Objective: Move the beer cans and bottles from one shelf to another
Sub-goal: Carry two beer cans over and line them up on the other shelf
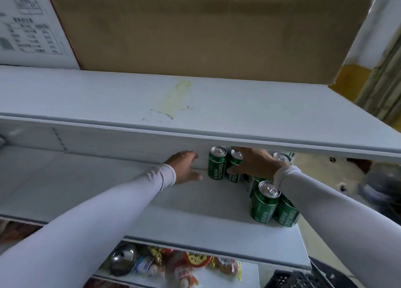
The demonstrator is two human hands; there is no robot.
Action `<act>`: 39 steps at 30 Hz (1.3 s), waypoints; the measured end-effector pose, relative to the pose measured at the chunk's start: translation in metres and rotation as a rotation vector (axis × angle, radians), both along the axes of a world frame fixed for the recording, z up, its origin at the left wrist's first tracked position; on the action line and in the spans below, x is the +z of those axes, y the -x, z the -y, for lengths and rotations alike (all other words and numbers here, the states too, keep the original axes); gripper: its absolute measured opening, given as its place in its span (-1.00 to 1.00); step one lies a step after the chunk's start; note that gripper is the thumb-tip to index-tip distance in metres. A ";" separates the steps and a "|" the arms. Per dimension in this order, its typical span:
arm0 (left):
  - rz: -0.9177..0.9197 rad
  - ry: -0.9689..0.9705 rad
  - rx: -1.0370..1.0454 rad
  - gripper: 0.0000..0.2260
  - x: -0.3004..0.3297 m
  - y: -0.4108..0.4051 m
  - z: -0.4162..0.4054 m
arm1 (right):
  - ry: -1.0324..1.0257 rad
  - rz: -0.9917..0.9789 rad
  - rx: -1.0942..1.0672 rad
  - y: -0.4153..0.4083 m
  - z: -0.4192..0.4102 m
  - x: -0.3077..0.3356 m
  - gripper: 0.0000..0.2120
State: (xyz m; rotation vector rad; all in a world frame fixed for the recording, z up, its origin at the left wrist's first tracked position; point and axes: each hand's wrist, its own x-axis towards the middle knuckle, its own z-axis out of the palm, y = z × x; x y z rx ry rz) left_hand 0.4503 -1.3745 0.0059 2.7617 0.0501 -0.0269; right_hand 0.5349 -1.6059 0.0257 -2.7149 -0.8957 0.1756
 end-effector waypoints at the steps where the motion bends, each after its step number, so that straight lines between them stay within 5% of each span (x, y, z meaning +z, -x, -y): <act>1: 0.005 -0.008 0.013 -0.34 0.002 0.008 -0.007 | 0.013 -0.017 0.019 0.004 -0.010 0.002 -0.36; 6: 0.006 -0.032 0.102 -0.42 0.013 0.055 -0.056 | 0.030 0.016 0.162 0.034 -0.081 0.010 -0.20; 12: 0.000 -0.017 0.248 -0.37 0.019 0.142 -0.156 | 0.049 0.049 0.326 0.087 -0.201 0.023 -0.25; 21: -0.019 -0.063 0.493 -0.36 0.021 0.337 -0.369 | 0.040 0.090 0.574 0.236 -0.472 0.033 -0.33; 26: -0.066 -0.094 0.660 -0.68 0.024 0.451 -0.464 | 0.064 0.124 0.763 0.329 -0.599 0.034 -0.33; 39: -0.092 -0.101 1.026 -0.43 0.025 0.606 -0.603 | 0.032 0.073 0.981 0.433 -0.813 0.027 -0.40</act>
